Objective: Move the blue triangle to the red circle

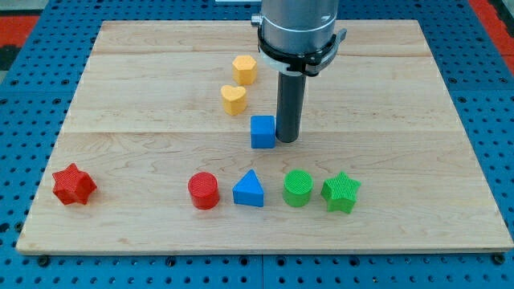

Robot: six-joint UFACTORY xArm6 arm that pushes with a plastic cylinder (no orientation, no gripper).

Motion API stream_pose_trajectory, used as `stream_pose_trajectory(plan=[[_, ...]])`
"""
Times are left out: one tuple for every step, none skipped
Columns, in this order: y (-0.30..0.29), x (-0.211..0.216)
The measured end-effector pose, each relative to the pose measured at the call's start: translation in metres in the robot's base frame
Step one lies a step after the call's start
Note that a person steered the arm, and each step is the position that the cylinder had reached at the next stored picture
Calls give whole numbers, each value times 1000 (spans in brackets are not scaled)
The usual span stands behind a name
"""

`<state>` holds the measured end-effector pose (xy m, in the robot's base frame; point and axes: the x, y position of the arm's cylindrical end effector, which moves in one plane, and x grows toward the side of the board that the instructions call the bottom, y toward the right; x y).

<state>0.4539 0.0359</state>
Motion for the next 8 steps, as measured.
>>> stream_pose_trajectory(plan=[[-19, -1], [-27, -3], [65, 11], [190, 60], [262, 135], [246, 164], [179, 164], [83, 164]])
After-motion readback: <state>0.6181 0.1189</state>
